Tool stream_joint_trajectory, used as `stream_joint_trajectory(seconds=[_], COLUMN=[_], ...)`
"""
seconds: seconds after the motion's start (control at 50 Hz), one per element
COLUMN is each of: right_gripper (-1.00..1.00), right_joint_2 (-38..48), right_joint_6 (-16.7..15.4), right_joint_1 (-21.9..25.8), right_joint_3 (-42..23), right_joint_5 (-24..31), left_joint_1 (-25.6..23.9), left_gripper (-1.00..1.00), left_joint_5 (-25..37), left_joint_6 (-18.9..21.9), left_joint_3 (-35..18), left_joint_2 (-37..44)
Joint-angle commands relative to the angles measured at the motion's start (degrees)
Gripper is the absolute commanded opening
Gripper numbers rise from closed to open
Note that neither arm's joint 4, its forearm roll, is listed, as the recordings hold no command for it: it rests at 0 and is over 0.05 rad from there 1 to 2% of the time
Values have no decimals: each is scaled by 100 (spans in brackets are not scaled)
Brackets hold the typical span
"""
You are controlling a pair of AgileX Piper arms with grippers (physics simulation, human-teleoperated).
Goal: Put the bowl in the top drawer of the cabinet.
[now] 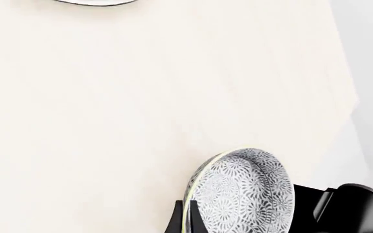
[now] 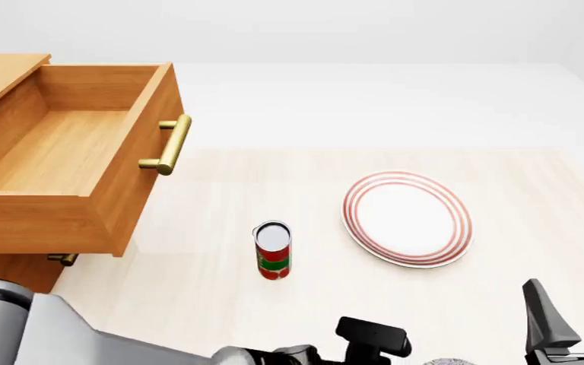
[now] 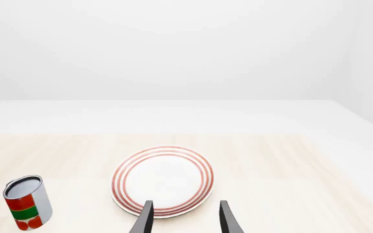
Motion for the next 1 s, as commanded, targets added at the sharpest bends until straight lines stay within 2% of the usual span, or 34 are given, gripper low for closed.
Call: stream_joint_trajectory(seconds=[0.02, 0.6, 0.82, 1.0], right_gripper=[100, 100, 100, 100], right_joint_2=[0, 0, 0, 0], right_joint_6=[1, 0, 0, 1], right_joint_1=[-1, -1, -1, 1], right_joint_3=[0, 0, 0, 0], right_joint_5=[0, 0, 0, 0], left_joint_1=[220, 877, 1179, 1426], left_gripper=[-100, -100, -100, -100], left_joint_5=[164, 646, 912, 1287], left_joint_6=[232, 748, 973, 1251], left_joint_3=[-104, -11, -82, -343], left_joint_2=[-90, -849, -1175, -1401])
